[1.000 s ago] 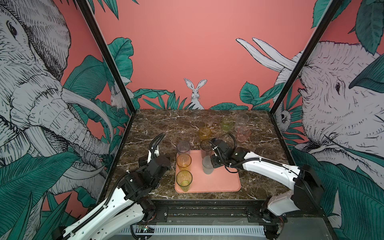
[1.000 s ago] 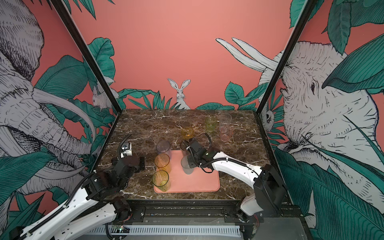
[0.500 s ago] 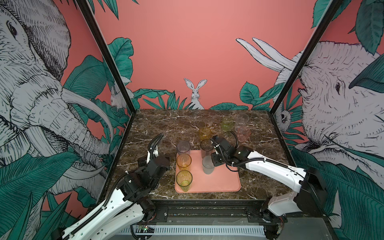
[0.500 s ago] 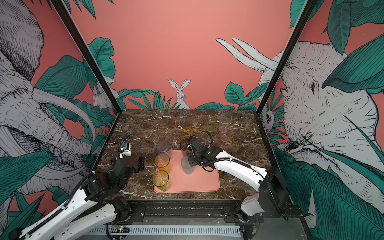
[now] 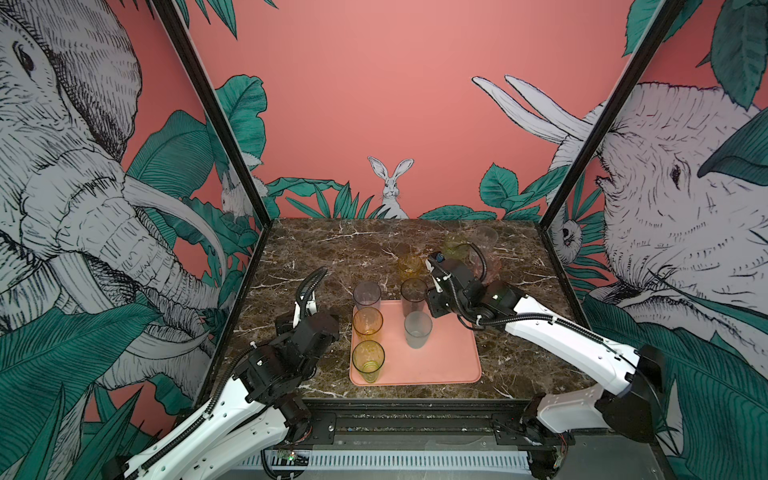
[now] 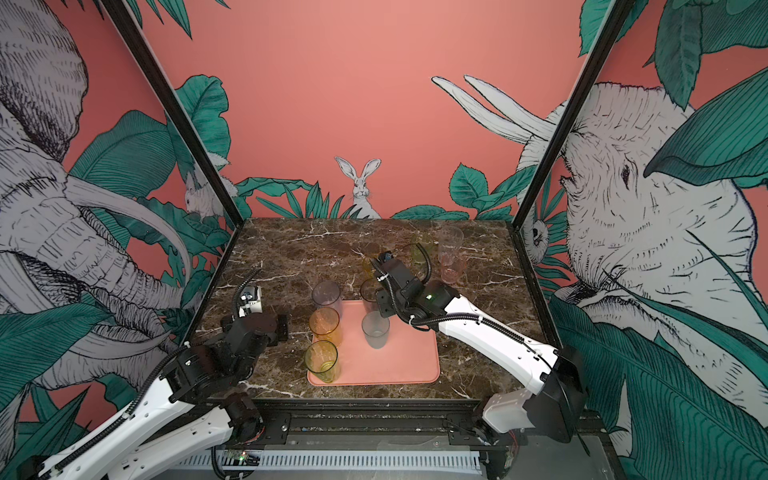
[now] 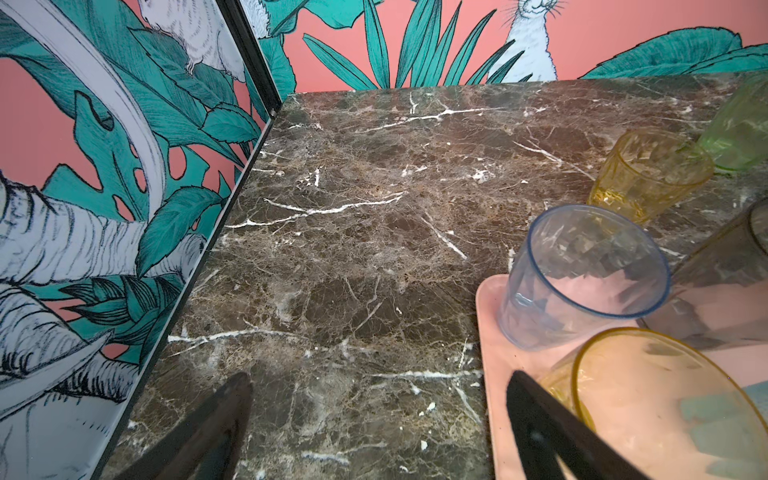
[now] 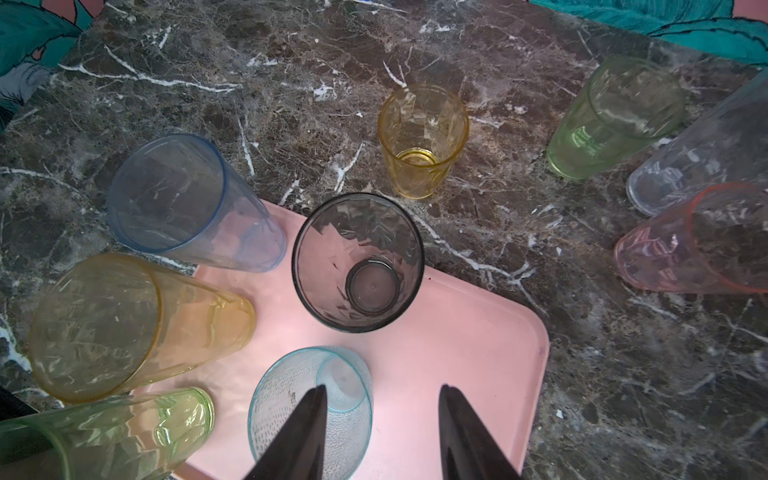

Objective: Place the glasses into the tray
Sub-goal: 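Raise the right gripper and move it toward the glasses beyond the tray, then move the right gripper over the clear glass beyond the tray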

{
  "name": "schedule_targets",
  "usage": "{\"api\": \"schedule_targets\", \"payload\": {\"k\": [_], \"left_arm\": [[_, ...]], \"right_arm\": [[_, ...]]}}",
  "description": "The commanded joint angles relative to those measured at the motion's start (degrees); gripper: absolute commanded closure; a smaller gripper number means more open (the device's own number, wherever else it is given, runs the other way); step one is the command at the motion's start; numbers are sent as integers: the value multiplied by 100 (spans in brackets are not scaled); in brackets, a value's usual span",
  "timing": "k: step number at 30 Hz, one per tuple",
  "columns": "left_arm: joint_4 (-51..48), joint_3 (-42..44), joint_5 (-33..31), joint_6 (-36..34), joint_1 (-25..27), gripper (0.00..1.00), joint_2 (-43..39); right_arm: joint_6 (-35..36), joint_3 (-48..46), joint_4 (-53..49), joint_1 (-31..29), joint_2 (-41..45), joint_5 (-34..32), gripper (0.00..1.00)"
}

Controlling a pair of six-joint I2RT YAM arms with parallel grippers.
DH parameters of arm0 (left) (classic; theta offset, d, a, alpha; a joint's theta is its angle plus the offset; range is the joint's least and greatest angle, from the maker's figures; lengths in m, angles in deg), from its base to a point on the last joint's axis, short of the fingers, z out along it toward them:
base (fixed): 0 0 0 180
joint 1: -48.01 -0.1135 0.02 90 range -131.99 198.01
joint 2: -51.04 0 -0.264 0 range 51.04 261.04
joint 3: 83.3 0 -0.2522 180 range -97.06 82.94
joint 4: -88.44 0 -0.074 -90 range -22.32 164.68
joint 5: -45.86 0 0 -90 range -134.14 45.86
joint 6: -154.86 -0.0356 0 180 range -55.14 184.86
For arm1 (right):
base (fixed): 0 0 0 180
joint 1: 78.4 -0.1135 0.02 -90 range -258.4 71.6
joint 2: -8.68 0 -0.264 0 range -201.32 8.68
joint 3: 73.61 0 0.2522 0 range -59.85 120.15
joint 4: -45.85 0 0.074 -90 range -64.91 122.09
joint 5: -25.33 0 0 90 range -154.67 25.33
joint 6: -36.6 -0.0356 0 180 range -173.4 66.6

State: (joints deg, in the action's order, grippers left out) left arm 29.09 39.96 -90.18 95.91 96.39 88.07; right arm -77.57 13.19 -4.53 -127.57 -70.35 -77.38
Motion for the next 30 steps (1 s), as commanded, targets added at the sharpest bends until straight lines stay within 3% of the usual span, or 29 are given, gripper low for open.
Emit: {"api": "schedule_targets", "payload": {"k": [1, 19, 30], "left_arm": [[-110, -52, -45, 77, -28, 4, -49], [-56, -236, -116, -63, -30, 4, 56], [50, -233, -107, -103, -29, 4, 154]], "right_arm": [[257, 391, -148, 182, 114, -259, 52], [804, 1559, -59, 1638, -219, -112, 34], [534, 2163, -438, 3025, -654, 221, 29]]}}
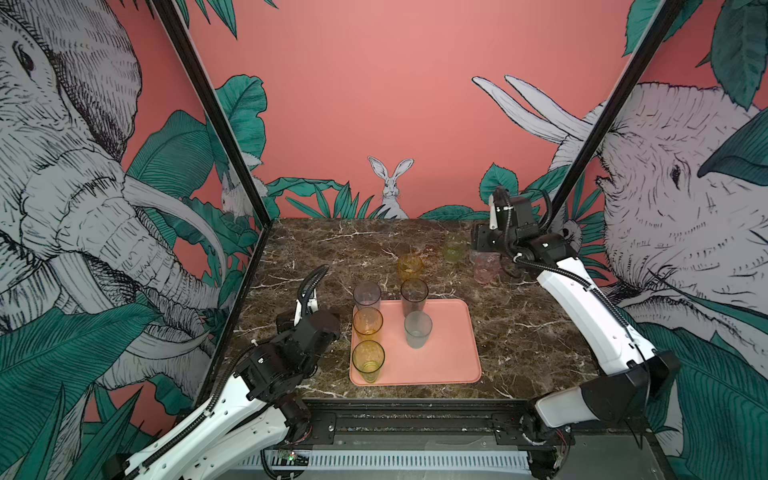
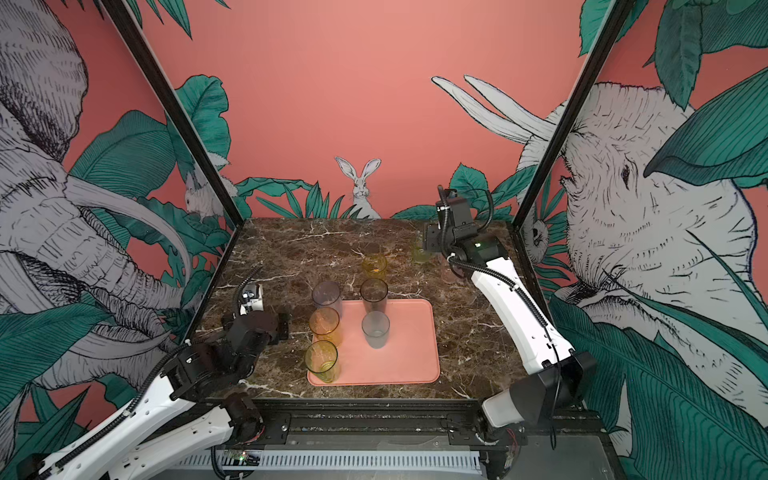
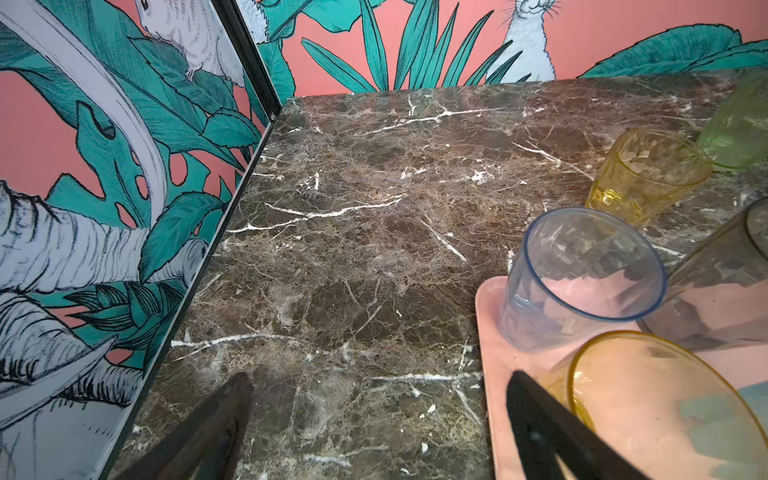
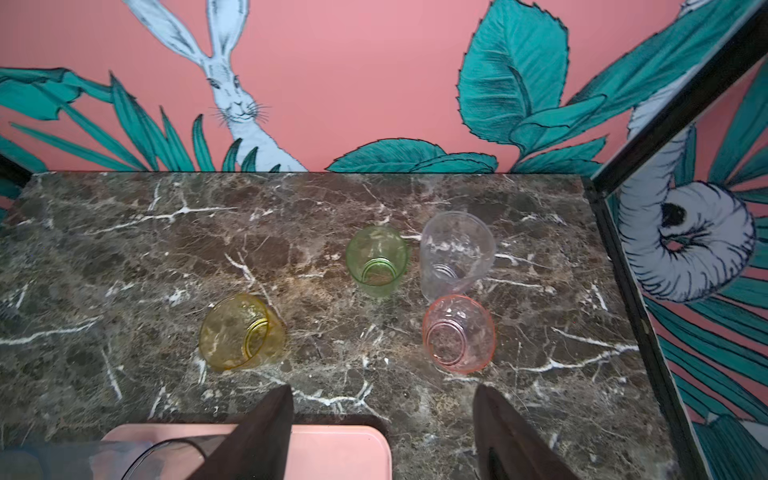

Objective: Place the glasses into the tray
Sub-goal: 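Move the right gripper over the clear glass beyond the tray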

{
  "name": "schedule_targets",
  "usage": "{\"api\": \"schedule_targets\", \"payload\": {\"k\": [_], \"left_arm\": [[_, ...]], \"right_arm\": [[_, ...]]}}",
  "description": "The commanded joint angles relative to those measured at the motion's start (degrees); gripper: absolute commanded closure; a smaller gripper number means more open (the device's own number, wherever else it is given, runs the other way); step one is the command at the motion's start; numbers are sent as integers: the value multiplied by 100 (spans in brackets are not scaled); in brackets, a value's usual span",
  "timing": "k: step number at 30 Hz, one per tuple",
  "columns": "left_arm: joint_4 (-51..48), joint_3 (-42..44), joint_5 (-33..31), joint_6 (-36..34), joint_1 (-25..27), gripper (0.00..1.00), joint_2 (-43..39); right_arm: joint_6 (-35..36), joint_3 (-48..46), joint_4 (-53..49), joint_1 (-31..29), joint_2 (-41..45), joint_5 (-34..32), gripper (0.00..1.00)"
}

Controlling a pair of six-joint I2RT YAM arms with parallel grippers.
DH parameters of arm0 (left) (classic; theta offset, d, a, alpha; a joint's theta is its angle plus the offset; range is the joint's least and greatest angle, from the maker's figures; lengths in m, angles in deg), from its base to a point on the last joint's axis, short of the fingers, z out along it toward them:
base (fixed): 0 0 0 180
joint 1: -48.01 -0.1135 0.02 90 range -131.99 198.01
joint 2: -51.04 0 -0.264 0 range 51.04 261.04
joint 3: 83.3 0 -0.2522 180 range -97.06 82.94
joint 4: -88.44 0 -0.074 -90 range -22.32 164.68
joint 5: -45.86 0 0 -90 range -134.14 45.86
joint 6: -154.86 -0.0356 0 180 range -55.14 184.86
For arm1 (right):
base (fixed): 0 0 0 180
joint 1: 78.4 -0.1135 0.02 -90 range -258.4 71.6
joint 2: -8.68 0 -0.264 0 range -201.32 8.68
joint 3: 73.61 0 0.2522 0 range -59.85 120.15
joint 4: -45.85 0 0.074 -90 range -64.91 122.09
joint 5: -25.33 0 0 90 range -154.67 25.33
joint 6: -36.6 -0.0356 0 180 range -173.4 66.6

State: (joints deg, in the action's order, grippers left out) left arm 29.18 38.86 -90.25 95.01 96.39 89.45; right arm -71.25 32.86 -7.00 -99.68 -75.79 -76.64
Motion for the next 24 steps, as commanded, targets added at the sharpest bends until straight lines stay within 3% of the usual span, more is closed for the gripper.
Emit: {"api": "schedule_targets", "payload": {"k": [1, 12, 24], "left_arm": [[65, -119, -92, -22, -29, 4, 20], [98, -107, -85, -62, -30, 4, 52], [-51, -119, -111, -1, -28, 4, -59]], "right_arm": [[-126, 240, -267, 341, -160, 176, 29], [-298, 674, -674, 1487, -924, 768, 25], [-434, 1624, -926, 2149, -1929, 1094, 20]]}}
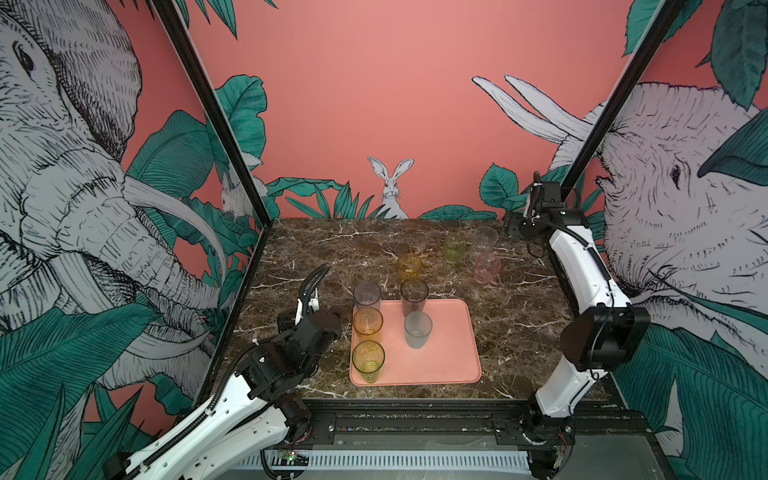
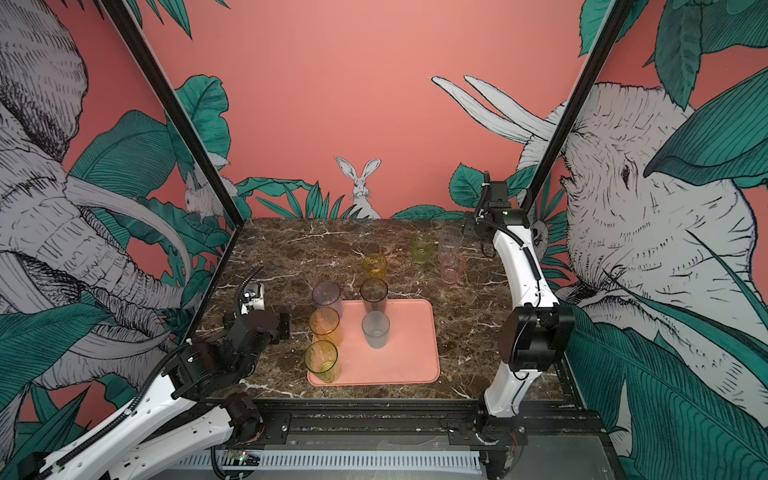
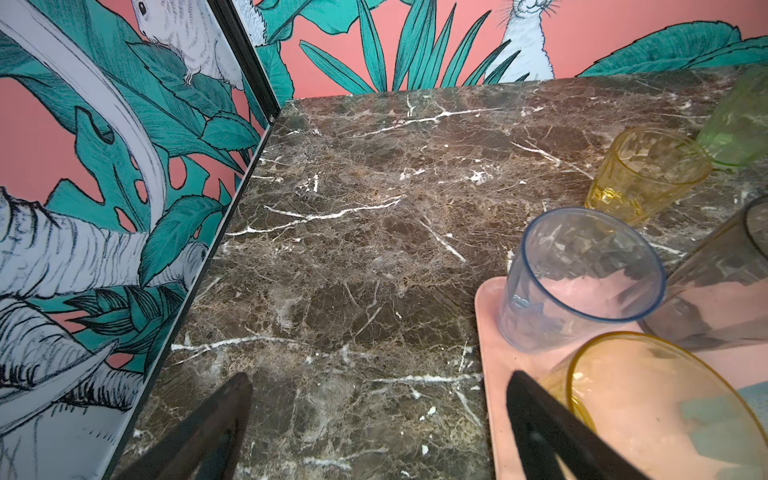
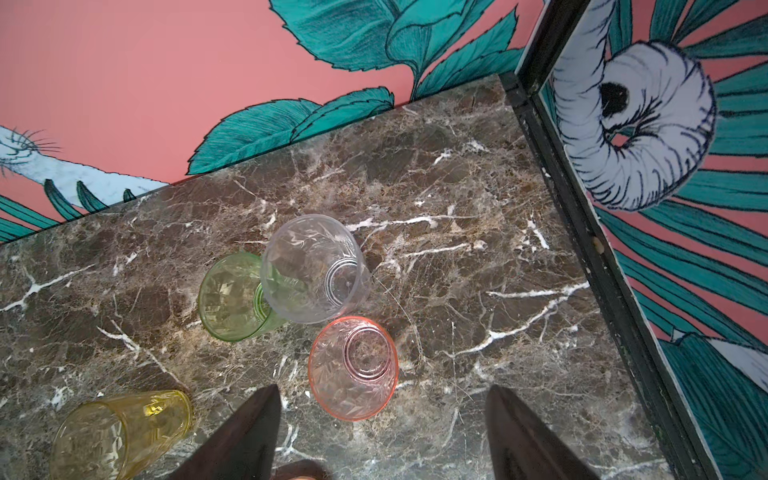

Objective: Place the glasses into the tray
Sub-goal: 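Move the right gripper over the clear glass beyond the tray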

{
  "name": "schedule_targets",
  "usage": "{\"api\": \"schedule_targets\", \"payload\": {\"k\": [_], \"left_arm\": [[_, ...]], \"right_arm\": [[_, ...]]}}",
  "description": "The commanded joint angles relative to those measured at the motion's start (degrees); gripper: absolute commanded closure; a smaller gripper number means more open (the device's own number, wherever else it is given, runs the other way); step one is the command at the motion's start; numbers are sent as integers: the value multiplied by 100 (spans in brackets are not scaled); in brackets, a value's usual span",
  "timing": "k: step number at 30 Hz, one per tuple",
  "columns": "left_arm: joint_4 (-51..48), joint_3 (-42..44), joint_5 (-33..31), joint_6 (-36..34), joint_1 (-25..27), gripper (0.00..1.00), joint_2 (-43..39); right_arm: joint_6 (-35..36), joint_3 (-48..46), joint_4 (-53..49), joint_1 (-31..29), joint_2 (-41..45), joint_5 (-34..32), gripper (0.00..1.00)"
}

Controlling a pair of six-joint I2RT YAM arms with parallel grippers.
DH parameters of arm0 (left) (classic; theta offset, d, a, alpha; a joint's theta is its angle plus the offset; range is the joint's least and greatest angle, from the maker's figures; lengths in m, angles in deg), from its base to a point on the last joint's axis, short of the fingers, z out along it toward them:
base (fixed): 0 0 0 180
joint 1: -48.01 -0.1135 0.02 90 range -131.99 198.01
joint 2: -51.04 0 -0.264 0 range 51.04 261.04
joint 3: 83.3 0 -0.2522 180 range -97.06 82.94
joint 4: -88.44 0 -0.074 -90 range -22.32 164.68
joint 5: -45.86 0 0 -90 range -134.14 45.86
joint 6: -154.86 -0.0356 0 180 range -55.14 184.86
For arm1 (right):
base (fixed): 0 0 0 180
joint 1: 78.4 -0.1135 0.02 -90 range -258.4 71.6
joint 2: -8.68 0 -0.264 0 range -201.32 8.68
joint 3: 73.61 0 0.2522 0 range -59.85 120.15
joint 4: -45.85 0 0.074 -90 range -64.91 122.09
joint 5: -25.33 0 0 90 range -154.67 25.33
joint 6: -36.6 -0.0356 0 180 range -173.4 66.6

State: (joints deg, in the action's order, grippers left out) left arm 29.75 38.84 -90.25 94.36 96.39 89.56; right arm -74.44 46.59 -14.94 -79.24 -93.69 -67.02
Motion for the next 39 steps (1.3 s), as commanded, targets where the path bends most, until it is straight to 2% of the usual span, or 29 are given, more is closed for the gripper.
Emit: {"api": "schedule_targets", "payload": {"k": [1, 15, 39], "left_arm": [[-104, -114, -102, 73, -29, 4, -61], [-166, -116, -48, 214, -30, 4, -30], [-166, -107, 9, 293, -30, 4, 48]], "right_arm": [[-128, 334, -133, 139, -232, 180, 19], [-260, 1414, -501, 295, -1493, 533, 20], [-349, 1642, -474, 291, -2107, 1023, 36]]}}
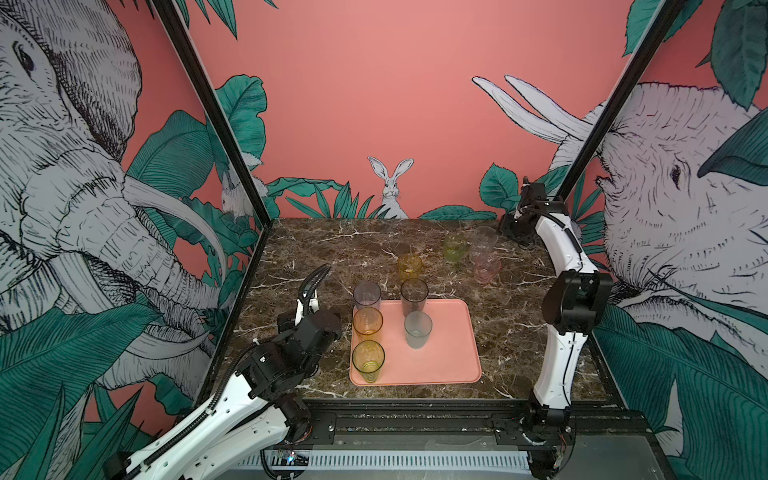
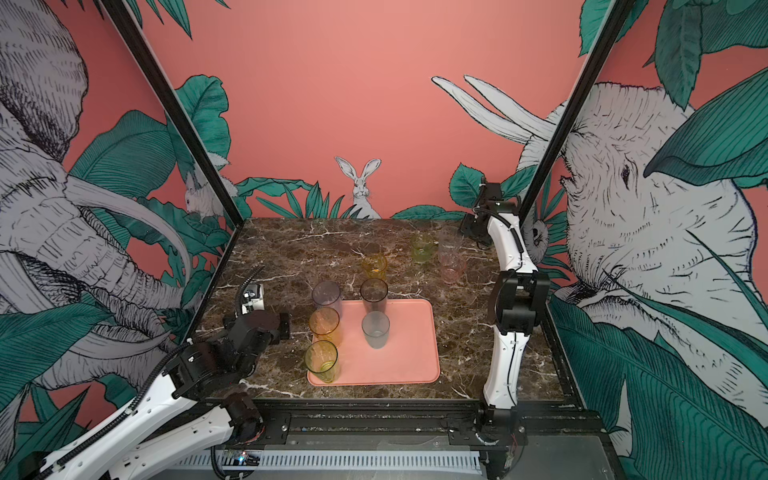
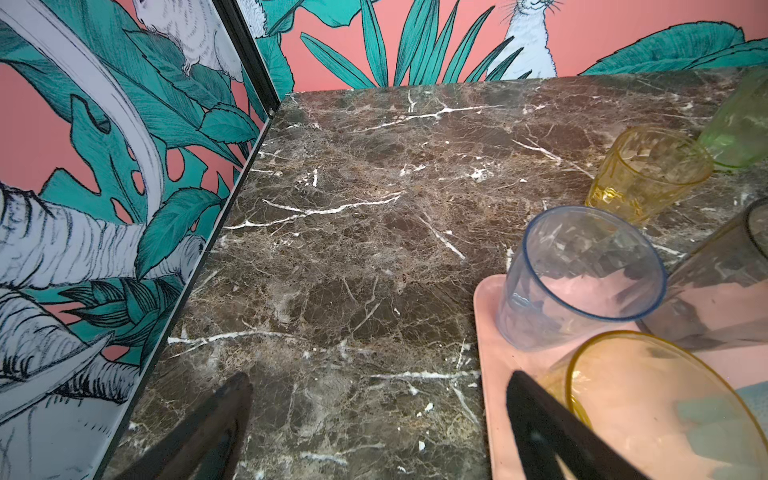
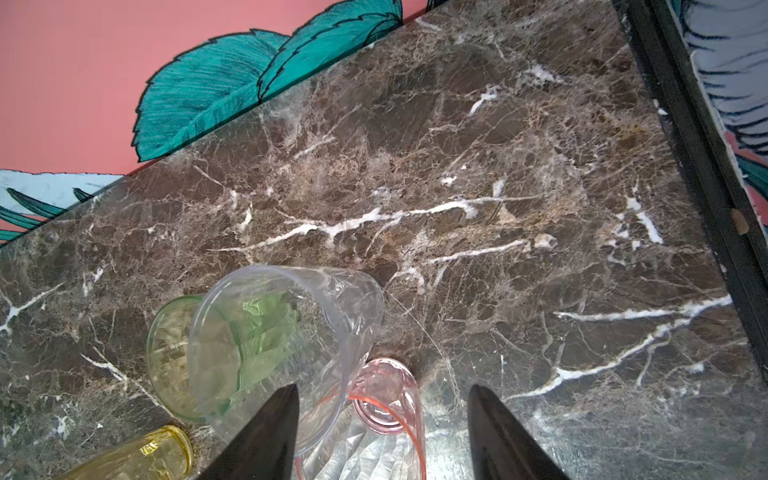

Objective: Place the glasses into the tray
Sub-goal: 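Lower the right gripper onto the clear glass rim and close it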

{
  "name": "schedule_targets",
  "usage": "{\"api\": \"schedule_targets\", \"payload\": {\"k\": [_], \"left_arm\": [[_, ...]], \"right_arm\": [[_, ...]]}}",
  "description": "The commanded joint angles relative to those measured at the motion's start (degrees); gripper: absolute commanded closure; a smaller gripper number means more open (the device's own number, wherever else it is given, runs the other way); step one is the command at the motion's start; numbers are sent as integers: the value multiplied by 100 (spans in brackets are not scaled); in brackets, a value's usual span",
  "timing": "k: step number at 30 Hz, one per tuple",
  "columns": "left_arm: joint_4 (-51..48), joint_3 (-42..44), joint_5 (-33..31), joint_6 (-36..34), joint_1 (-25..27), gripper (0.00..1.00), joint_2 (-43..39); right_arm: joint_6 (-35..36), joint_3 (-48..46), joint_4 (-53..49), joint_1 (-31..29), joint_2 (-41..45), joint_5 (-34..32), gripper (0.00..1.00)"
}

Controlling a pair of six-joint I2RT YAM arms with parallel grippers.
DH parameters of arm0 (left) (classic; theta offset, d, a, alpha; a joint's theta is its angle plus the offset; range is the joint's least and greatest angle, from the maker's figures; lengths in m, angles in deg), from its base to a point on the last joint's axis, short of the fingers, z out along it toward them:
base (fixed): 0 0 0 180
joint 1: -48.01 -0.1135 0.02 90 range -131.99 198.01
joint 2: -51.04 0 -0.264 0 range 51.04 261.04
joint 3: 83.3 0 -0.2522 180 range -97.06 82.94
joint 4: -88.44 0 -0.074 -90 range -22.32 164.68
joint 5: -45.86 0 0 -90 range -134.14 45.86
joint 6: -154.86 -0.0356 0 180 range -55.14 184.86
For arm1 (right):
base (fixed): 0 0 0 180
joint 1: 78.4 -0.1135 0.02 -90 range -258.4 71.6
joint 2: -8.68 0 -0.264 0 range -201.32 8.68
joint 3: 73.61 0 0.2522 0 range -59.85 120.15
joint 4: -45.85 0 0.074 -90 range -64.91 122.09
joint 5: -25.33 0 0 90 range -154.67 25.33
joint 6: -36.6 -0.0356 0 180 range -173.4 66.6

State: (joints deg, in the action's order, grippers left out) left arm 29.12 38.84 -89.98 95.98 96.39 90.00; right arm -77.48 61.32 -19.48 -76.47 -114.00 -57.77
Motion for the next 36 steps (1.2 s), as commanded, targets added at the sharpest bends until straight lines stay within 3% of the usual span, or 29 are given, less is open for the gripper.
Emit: {"api": "schedule_targets", "payload": {"k": [1, 21, 36], "left_arm": [[-102, -105, -17, 137, -24, 4, 6], [-82, -76, 48, 193, -24, 4, 37], [16, -81, 117, 244, -30, 4, 123]], "right_arm": [[-57, 171, -12, 15, -93, 108, 37], [-36, 206, 33, 9, -421, 298, 56], [-102, 386, -1, 4, -633, 399, 63]]}}
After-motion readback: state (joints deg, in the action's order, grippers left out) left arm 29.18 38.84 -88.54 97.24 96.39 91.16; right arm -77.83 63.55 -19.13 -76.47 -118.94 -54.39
